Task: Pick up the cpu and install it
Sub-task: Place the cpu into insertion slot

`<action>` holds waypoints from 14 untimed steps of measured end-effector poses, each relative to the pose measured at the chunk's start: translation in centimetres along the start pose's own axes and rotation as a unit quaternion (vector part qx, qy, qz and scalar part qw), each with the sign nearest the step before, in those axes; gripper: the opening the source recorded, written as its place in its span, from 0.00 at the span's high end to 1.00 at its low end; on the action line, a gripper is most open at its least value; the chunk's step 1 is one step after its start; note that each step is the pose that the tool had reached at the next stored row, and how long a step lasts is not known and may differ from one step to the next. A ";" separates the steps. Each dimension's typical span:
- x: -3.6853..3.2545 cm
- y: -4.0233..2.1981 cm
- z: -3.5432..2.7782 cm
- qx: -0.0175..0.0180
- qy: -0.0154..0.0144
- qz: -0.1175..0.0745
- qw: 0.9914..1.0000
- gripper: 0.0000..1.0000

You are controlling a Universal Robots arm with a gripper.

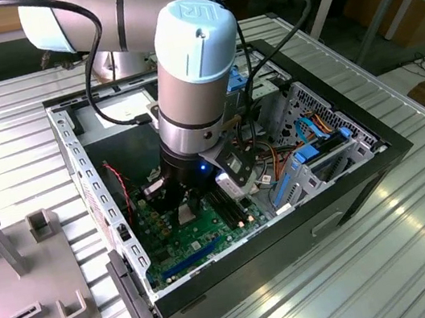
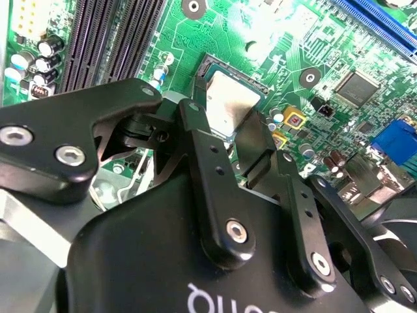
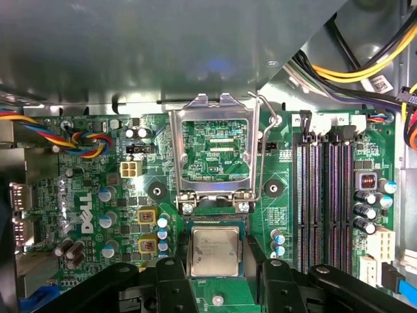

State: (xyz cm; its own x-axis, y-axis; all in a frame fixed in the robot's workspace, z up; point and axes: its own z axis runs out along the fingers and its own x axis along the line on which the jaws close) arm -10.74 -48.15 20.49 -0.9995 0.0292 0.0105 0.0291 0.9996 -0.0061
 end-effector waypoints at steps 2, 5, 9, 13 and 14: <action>0.00 0.00 0.04 0.000 0.000 0.001 1.000 0.54; 0.00 0.00 0.09 0.000 0.000 0.001 1.000 0.54; -0.14 0.01 0.15 0.000 0.000 0.001 1.000 0.54; -0.26 0.01 0.21 0.000 0.000 0.001 1.000 0.54; -0.26 0.01 0.22 0.000 0.000 0.001 1.000 0.54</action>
State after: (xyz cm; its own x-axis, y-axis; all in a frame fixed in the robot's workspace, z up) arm -10.48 -48.15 20.26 -0.9995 0.0304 0.0105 0.0303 0.9995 -0.0061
